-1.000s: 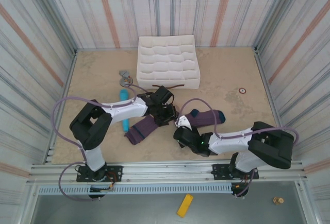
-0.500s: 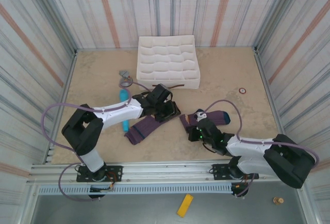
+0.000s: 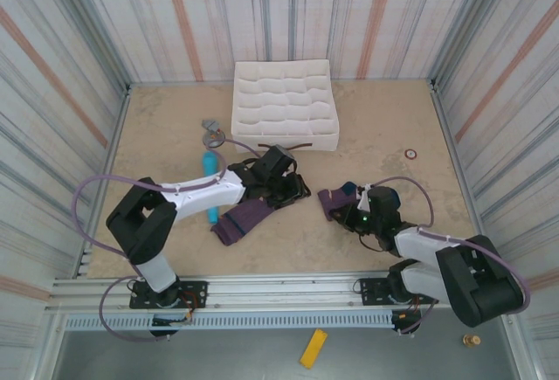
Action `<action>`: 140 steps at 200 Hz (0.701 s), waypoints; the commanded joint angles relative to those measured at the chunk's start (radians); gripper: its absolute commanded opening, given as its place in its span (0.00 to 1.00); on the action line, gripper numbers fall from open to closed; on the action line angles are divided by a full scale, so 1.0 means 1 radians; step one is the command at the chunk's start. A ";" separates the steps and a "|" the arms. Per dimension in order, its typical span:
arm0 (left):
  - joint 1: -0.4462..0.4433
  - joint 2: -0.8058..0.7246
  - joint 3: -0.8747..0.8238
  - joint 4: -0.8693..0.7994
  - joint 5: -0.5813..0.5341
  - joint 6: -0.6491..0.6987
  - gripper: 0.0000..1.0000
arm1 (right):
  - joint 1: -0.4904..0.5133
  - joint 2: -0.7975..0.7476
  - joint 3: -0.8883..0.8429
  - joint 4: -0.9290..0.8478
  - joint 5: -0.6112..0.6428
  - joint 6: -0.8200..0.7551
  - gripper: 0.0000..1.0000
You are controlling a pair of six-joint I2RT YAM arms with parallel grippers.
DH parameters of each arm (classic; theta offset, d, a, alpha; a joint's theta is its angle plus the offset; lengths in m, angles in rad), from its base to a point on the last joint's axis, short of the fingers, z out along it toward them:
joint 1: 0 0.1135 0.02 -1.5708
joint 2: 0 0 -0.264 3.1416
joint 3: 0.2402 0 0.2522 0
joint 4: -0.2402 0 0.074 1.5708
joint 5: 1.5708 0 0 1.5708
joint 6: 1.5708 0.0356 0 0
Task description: Roll the socks
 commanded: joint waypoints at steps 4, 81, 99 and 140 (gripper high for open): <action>-0.016 0.035 0.010 0.024 -0.007 0.001 0.59 | -0.034 0.033 -0.020 -0.253 -0.027 0.096 0.00; -0.067 0.154 0.097 0.088 -0.014 0.074 0.56 | -0.151 0.048 -0.002 -0.403 -0.061 0.171 0.00; -0.086 0.180 0.126 0.087 -0.036 0.114 0.56 | -0.168 0.098 -0.005 -0.385 -0.066 0.178 0.00; -0.100 0.221 0.145 0.113 -0.043 0.143 0.54 | -0.174 0.175 0.016 -0.379 -0.072 0.190 0.00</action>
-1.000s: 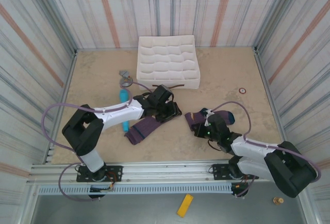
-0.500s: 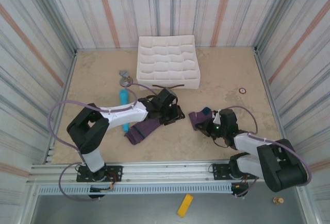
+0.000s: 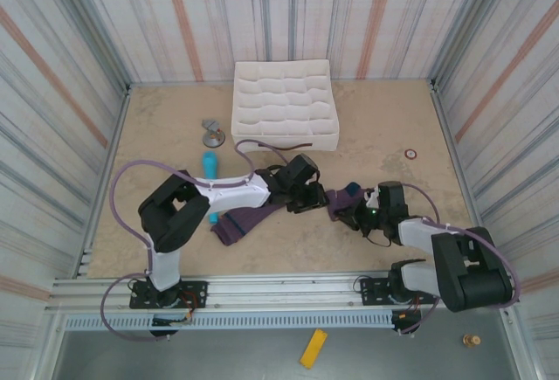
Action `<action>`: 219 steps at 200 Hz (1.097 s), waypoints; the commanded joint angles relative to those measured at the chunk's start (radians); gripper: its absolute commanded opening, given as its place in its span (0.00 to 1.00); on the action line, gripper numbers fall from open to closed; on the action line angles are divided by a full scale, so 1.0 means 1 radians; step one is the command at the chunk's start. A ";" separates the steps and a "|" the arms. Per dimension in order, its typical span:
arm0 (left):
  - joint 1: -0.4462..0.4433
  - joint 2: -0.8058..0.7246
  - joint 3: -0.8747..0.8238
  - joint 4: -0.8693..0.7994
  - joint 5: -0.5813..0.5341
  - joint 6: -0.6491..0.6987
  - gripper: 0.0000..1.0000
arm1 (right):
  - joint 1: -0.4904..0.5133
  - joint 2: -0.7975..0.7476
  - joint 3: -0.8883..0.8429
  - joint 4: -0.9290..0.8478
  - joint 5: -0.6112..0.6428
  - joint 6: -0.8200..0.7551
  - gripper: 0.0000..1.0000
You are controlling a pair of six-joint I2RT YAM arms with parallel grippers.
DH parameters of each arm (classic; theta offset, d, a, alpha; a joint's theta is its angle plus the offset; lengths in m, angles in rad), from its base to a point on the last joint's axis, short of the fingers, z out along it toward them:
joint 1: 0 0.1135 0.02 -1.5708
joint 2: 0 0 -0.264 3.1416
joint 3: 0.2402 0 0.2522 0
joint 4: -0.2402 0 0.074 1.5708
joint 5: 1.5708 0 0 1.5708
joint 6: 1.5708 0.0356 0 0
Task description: Roll the socks
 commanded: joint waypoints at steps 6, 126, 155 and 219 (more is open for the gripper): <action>-0.007 0.032 0.036 0.008 -0.028 0.058 0.53 | -0.008 0.092 -0.053 -0.232 0.130 0.039 0.00; -0.005 0.180 0.133 -0.033 -0.056 0.101 0.52 | -0.039 0.144 -0.068 -0.160 0.080 0.055 0.00; -0.002 0.226 0.168 -0.076 -0.052 0.099 0.46 | -0.045 0.130 -0.072 -0.163 0.073 0.053 0.00; 0.003 0.223 0.225 -0.210 -0.090 0.095 0.13 | -0.046 0.045 -0.040 -0.237 0.070 -0.025 0.14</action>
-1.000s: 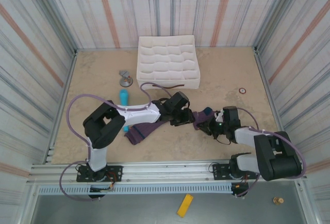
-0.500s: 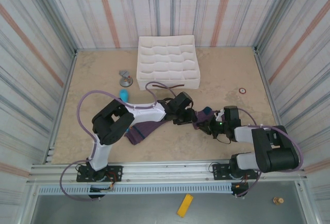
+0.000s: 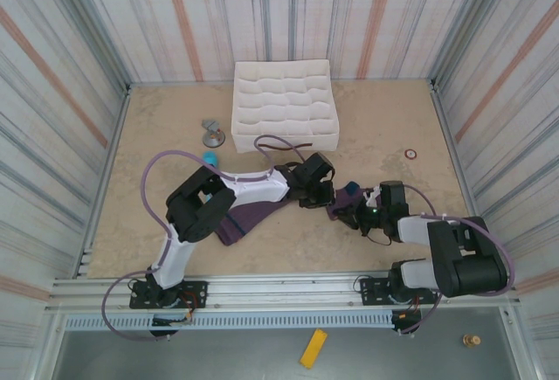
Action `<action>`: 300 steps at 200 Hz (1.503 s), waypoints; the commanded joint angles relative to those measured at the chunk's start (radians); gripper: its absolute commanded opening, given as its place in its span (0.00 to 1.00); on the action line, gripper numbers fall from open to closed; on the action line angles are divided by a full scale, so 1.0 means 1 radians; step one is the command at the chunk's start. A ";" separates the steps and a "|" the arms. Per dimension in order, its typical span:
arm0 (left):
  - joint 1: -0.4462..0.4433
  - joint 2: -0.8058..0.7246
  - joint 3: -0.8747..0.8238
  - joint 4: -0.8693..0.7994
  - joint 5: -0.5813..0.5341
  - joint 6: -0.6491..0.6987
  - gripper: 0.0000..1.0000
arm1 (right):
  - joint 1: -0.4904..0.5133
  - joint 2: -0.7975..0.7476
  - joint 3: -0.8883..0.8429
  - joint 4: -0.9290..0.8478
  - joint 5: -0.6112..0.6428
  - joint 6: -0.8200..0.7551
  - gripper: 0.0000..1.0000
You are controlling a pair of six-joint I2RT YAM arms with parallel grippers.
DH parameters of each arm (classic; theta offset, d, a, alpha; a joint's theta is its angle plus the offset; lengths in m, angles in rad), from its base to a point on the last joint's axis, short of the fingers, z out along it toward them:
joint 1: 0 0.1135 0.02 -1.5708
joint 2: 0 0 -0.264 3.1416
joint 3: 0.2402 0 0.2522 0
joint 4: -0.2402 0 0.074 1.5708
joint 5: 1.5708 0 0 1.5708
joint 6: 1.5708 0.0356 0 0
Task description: Roll the socks
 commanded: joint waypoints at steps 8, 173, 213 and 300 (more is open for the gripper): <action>0.008 0.020 0.024 -0.169 -0.065 0.012 0.10 | 0.002 -0.034 -0.017 -0.327 0.149 -0.074 0.19; 0.051 -0.095 0.045 -0.523 -0.004 0.018 0.00 | 0.857 -0.428 0.252 -0.630 1.106 -0.587 0.77; 0.070 -0.100 0.047 -0.532 0.027 0.023 0.00 | 1.104 -0.300 0.260 -0.527 1.392 -0.651 0.75; 0.081 -0.087 0.060 -0.539 0.078 0.037 0.00 | 1.240 0.050 0.312 -0.357 1.598 -0.732 0.74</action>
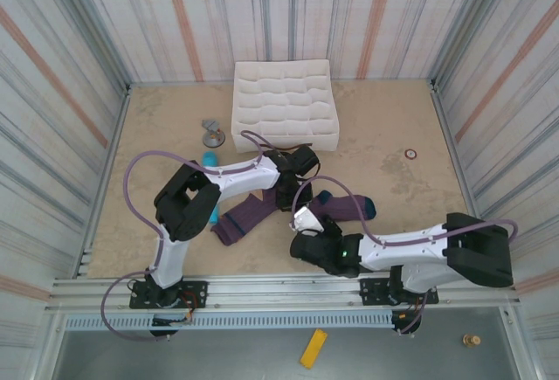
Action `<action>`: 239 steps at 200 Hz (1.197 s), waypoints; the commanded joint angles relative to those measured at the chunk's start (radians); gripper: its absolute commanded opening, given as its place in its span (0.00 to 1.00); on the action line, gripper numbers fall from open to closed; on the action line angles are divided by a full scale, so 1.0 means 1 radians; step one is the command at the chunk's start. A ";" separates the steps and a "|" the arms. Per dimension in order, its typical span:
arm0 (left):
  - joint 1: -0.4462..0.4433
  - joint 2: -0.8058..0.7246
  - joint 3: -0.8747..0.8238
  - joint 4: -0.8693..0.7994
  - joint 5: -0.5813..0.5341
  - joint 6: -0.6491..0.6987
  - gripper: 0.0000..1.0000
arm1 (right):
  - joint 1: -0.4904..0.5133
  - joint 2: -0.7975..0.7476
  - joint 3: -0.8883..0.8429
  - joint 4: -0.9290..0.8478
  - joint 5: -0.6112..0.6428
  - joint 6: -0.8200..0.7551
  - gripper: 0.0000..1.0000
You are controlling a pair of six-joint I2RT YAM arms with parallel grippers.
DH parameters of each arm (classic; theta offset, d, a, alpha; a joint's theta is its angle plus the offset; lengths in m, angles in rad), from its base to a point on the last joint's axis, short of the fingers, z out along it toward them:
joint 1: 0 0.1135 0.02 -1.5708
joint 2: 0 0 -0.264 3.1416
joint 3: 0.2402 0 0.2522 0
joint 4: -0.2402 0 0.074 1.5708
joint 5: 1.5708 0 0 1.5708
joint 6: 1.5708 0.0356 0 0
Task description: Roll the socks
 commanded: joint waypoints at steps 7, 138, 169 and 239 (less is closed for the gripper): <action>0.008 -0.019 0.014 -0.063 0.025 0.028 0.00 | 0.006 0.068 0.020 0.070 0.086 -0.036 0.74; 0.017 -0.009 0.021 -0.063 0.066 0.034 0.00 | 0.000 0.281 0.087 0.018 0.156 0.084 0.40; 0.018 -0.016 0.012 -0.051 0.065 0.025 0.03 | -0.002 0.289 0.089 0.001 0.145 0.111 0.12; 0.022 -0.136 -0.075 0.052 -0.023 -0.018 0.58 | -0.059 0.181 -0.016 0.037 -0.057 0.249 0.00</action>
